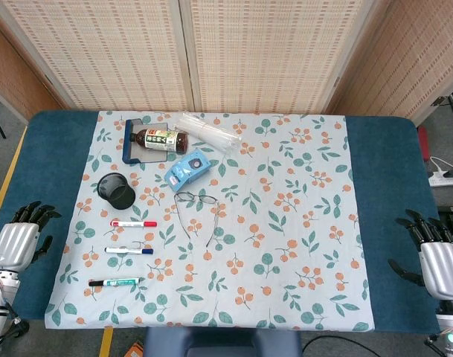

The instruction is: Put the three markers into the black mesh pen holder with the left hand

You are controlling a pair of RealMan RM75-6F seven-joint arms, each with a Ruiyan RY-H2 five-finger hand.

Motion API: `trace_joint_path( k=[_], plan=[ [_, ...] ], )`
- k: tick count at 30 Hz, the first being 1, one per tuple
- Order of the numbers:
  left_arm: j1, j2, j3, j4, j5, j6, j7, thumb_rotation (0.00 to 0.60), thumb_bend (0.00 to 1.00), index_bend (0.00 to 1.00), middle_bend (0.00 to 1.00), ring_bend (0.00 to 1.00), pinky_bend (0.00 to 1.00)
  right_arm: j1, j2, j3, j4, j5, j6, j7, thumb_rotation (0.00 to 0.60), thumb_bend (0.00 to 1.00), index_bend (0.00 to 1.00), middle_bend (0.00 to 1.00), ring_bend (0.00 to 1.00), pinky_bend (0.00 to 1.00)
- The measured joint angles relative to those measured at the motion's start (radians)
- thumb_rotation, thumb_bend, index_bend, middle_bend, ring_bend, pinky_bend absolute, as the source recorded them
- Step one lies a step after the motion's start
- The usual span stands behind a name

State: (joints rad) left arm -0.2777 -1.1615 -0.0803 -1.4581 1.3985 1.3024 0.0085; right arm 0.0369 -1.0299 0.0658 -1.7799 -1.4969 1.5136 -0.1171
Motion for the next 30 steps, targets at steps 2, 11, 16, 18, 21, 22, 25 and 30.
trace_joint_path(
  k=[2, 11, 16, 18, 21, 22, 25, 30],
  plan=[
    [0.000, 0.000, 0.000, 0.000, 0.001, 0.001, 0.001, 0.600, 0.40, 0.31, 0.19, 0.09, 0.15, -0.002, 0.001, -0.001, -0.002, -0.005, 0.005, -0.001, 0.600, 0.10, 0.23, 0.12, 0.24, 0.16],
    [0.005, 0.003, 0.001, -0.017, 0.013, 0.015, 0.014, 0.600, 0.40, 0.31, 0.19, 0.09, 0.15, -0.005, 0.005, -0.004, -0.009, -0.018, 0.015, -0.001, 0.600, 0.10, 0.23, 0.12, 0.24, 0.16],
    [0.005, 0.004, 0.000, -0.021, -0.001, 0.006, 0.028, 0.600, 0.40, 0.31, 0.19, 0.09, 0.16, -0.006, 0.006, -0.004, -0.009, -0.016, 0.013, -0.004, 0.600, 0.10, 0.23, 0.12, 0.24, 0.16],
    [0.007, 0.005, -0.003, -0.025, -0.002, 0.010, 0.031, 0.600, 0.40, 0.31, 0.19, 0.09, 0.17, -0.004, 0.004, -0.005, -0.009, -0.017, 0.009, -0.004, 0.600, 0.10, 0.23, 0.12, 0.24, 0.16],
    [0.008, 0.005, -0.003, -0.035, 0.002, 0.015, 0.031, 0.600, 0.40, 0.31, 0.19, 0.09, 0.17, -0.004, 0.005, -0.005, -0.009, -0.017, 0.011, -0.004, 0.600, 0.10, 0.23, 0.12, 0.24, 0.16],
    [0.009, 0.005, -0.002, -0.041, 0.002, 0.015, 0.029, 0.600, 0.40, 0.31, 0.19, 0.09, 0.17, -0.005, 0.005, -0.005, -0.010, -0.017, 0.013, -0.003, 0.600, 0.10, 0.23, 0.12, 0.24, 0.16],
    [0.013, 0.005, -0.002, -0.084, 0.000, 0.018, 0.022, 0.600, 0.39, 0.30, 0.22, 0.10, 0.18, -0.007, 0.006, -0.004, -0.010, -0.015, 0.015, -0.003, 0.600, 0.10, 0.23, 0.12, 0.24, 0.16],
    [0.032, -0.015, 0.015, -0.234, 0.016, 0.055, 0.110, 0.600, 0.39, 0.30, 0.26, 0.12, 0.18, -0.002, 0.003, -0.004, -0.004, -0.009, 0.001, -0.001, 0.600, 0.10, 0.23, 0.12, 0.24, 0.16]
  ],
)
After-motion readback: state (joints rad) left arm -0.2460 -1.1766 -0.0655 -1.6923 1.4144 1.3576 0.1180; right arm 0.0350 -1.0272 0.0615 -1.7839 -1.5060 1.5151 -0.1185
